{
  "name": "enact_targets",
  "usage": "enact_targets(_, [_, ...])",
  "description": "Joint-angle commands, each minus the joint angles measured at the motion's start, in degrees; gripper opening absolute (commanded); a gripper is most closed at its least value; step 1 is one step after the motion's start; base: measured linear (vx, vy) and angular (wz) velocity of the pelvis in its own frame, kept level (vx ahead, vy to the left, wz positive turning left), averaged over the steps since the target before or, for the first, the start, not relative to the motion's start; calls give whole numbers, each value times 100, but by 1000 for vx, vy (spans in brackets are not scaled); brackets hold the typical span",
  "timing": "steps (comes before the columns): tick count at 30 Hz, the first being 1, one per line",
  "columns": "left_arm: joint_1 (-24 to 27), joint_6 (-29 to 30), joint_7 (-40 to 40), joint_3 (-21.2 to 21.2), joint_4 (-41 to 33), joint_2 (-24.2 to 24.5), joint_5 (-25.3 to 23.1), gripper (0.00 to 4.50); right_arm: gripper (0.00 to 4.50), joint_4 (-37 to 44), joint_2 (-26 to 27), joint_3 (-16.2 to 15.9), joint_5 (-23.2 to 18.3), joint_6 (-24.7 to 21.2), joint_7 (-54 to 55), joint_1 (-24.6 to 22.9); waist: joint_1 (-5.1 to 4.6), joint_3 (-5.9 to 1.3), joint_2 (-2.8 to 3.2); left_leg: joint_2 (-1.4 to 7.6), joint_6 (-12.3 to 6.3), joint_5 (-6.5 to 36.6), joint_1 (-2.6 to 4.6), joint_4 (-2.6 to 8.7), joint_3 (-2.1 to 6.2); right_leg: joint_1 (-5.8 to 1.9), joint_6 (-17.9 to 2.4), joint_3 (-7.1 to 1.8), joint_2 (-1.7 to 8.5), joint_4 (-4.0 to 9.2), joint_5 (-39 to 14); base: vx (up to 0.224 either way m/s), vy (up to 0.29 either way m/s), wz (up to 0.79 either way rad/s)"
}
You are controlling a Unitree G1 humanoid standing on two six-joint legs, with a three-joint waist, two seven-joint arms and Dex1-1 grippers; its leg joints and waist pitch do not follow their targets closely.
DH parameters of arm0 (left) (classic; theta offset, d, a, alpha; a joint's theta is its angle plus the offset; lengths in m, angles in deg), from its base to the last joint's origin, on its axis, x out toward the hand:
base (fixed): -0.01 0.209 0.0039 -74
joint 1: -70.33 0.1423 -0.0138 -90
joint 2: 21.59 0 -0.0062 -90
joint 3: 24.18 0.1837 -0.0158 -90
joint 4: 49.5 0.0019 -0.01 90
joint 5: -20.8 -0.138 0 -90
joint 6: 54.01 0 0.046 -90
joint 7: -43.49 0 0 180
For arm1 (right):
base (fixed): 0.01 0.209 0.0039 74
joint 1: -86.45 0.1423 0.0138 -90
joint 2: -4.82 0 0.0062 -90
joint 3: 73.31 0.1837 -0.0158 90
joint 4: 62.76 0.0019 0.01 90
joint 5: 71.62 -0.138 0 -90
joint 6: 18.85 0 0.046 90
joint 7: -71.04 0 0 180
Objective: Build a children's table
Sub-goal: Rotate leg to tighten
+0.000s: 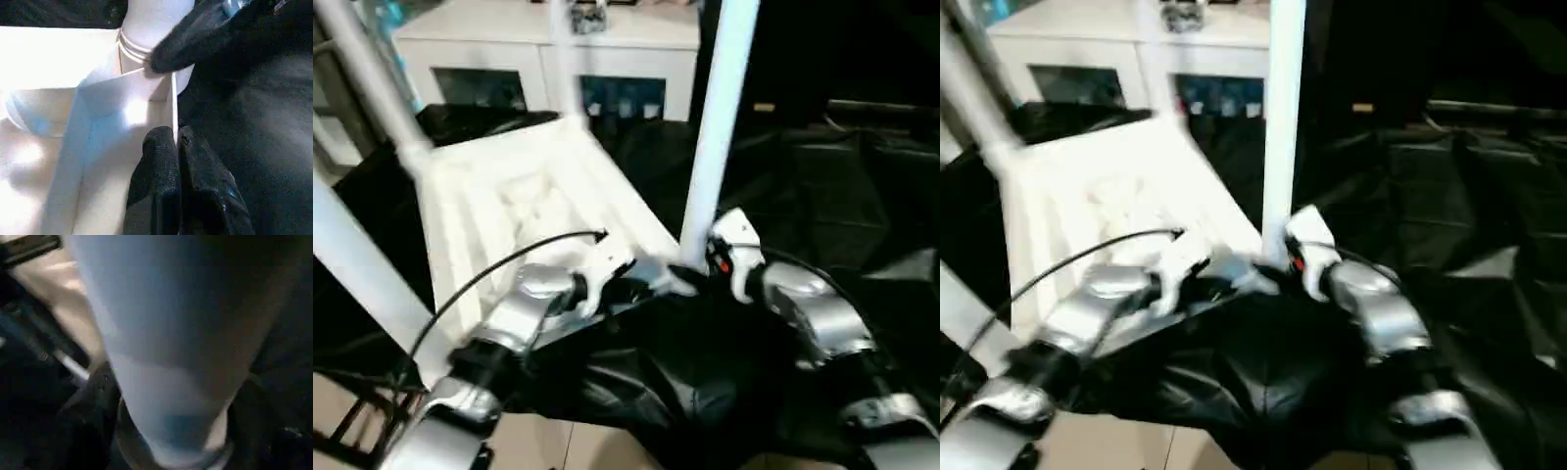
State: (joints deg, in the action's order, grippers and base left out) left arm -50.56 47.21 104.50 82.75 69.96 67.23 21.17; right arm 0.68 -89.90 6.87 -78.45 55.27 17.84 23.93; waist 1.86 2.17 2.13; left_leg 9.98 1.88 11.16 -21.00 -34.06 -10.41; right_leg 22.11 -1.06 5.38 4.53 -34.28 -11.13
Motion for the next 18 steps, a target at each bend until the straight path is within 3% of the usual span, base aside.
enact_targets(1, [35,-122,579,268,-260,22,203,0,322,205,-174,-327,-107,-124,-657,-112,21,-319,-66,382,-550,811,35,377,116,-276,-1430,-343,447,369,-671,0,0,0])
enact_targets(6, [93,-226,1117,343,-392,306,264,0,322,540,-516,-483,-249,-203,-1377,-223,95,-312,-60,397,-569,837,47,375,103,-266,-1513,-343,453,349,-547,0,0,0])
enact_targets(9, [109,-196,1393,383,-471,458,310,0,290,709,-640,-566,-342,-258,-1750,-272,159,-301,-64,402,-444,969,77,389,102,-256,-1456,-355,467,379,-815,0,0,0])
enact_targets(18, [146,-180,1478,377,-529,473,348,0,252,943,-633,-665,-430,-421,-1947,-381,166,-305,-83,393,-384,879,51,390,113,-275,-1441,-355,474,364,-778,0,0,0])
